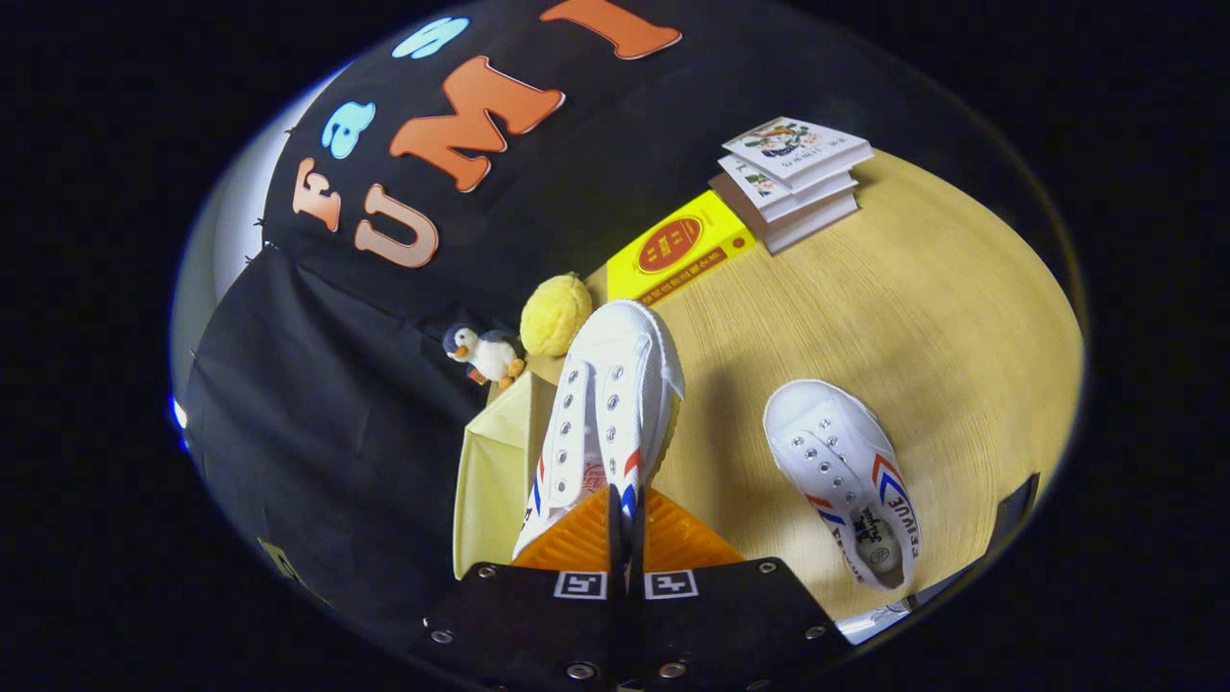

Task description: Open the storage box then place both shoes into the box .Put the left shoe in first, then the right shoe, with the right side of both shoes facing outward in a uniform manner.

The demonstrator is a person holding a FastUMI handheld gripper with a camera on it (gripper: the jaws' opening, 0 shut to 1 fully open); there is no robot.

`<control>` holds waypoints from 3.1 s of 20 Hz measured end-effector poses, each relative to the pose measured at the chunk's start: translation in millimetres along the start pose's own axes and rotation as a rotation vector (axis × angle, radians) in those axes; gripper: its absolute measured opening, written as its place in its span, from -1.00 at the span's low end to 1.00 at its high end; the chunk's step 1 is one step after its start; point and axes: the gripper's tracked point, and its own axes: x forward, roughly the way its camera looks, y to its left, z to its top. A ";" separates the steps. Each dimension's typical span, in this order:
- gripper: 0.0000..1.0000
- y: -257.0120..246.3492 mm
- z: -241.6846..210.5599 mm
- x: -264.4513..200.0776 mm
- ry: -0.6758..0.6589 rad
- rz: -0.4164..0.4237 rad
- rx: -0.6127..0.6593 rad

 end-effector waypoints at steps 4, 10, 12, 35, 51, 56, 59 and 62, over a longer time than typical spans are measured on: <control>-1.00 63.3 12.0 -7.6 -0.030 0.062 -0.053; -1.00 141.4 -35.1 40.8 0.049 0.095 -0.091; -1.00 154.7 -57.7 63.2 0.082 0.098 -0.102; -0.84 136.3 -159.1 168.0 0.221 -0.083 -0.211; 0.97 88.7 -45.8 49.0 -0.022 -0.070 -0.169; 0.97 41.1 -23.3 12.8 -0.030 -0.131 -0.159; 0.96 13.6 -16.4 -8.0 -0.022 -0.149 -0.147; 0.97 -13.4 -11.0 -26.2 -0.021 -0.162 -0.141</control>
